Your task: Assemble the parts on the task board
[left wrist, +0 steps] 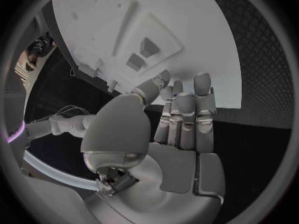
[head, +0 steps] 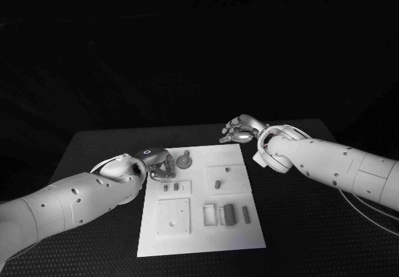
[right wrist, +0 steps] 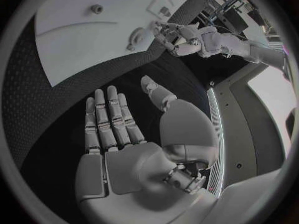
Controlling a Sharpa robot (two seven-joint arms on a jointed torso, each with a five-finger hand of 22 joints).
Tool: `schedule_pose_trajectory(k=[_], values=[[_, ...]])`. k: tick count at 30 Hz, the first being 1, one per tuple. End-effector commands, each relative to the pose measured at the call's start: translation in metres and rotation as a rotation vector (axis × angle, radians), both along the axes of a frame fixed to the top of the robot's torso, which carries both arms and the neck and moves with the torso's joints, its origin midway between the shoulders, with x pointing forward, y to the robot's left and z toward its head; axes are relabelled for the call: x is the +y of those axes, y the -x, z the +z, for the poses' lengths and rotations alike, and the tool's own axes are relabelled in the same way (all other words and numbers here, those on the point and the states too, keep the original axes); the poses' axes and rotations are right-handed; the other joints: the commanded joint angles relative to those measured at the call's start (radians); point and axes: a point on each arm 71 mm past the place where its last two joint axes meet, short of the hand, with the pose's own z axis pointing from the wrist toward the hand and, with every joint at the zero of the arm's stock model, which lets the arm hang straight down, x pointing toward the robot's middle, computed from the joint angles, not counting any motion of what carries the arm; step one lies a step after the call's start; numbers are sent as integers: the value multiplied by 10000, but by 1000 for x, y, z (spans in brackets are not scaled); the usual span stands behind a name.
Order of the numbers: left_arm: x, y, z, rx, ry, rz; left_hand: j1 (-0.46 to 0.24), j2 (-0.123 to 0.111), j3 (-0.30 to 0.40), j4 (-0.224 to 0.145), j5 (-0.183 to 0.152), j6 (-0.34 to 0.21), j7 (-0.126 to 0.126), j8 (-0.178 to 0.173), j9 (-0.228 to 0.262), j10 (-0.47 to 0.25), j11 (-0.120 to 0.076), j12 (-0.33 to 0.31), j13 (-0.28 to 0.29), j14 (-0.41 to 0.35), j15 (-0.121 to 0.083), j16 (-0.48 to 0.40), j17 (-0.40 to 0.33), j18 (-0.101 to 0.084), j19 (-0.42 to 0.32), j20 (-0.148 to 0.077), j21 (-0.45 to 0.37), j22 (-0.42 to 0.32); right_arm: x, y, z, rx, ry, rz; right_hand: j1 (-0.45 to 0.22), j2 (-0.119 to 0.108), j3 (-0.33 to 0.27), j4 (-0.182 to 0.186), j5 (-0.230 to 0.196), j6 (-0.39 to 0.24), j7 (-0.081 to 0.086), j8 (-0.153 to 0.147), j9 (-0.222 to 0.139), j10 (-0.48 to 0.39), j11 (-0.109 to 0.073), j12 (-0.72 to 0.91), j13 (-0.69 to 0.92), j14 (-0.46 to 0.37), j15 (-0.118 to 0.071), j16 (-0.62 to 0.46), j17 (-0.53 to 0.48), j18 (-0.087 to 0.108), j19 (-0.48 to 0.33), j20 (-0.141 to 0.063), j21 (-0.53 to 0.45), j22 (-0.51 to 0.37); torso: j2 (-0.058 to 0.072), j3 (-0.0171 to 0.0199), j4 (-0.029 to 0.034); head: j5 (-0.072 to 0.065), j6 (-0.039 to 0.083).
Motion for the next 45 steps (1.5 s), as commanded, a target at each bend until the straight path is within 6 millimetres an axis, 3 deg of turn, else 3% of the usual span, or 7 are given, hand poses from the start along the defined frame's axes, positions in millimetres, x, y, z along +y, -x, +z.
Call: schedule_pose_trajectory(k=[1,15,19,25,32,39,45], values=[[2,-1,1,-40,108,128,-22,-103,-79,0,-29,-131,-4,-63,-18,-92,-12,-7,15,-26,41,-55,1,890,16,89,-57,192,0,0,0,6,2,73,54,-13,-68,-1,16,-77,171,35,-15,43,36,-64,-16,-5,38,-44,11,-176,-69,24,-65,15,0,2,0,25,2],[33,0,3,91,167,746,207,-61,42,-13,-17,-75,37,16,-1,-124,-6,19,70,-30,48,-55,1,920,17,105,-81,195,-1,2,-2,-99,961,1026,585,52,83,-113,18,1,128,114,-15,124,22,-44,-88,324,-94,66,147,-12,340,-46,78,100,-10,11,7,-21,42],[44,-1,8,199,989,1311,195,-46,50,2,-19,-74,41,27,-1,-98,-8,38,91,-41,46,-64,-3,913,9,115,-89,195,-2,4,-4,-61,1647,1597,916,23,90,-112,21,210,50,250,17,367,-78,71,-89,768,-276,250,290,129,765,-73,198,128,-10,16,5,-70,75],[64,-3,18,1613,4592,3180,-258,59,219,46,235,-275,119,7,-37,-534,188,-39,88,-853,252,-916,-361,692,-870,341,-784,-98,-6,7,-9,10,2996,2274,1144,35,67,-105,21,440,-24,388,40,850,-286,158,-109,1656,-735,630,572,446,1714,-140,452,120,1,10,-6,-158,110],[78,-2,31,2914,8992,4478,-1042,250,-263,14,-45,-365,127,81,-8,-635,282,-1,158,-1527,376,-1790,-712,475,-1629,514,-1525,-503,-14,10,-12,-438,4001,2457,1139,-52,-19,-96,20,510,-55,417,10,1281,-437,155,-140,2222,-1000,811,844,678,2405,-158,525,32,-9,6,13,-147,176],[76,-2,32,3397,9409,3921,-1526,412,-919,-23,-127,-471,133,171,28,-771,437,4,233,-2259,552,-2793,-1077,199,-2396,689,-2386,-1078,-10,20,-21,-671,4970,2812,1099,-119,-77,-81,21,593,-111,455,-16,1681,-587,197,-73,3021,-1354,1140,1227,972,3296,-227,797,69,8,4,4,-89,219],[76,-3,32,3451,9397,3904,-1397,495,-1172,-8,-136,-532,145,204,40,-830,440,10,266,-2167,552,-2888,-1064,177,-2264,657,-2495,-1214,-5,27,-32,-697,5181,3047,1140,-193,-31,-90,21,607,-122,457,-38,1466,-467,-161,-186,3140,-1439,1125,1388,1048,3491,-225,778,35,4,9,-7,-54,197]])
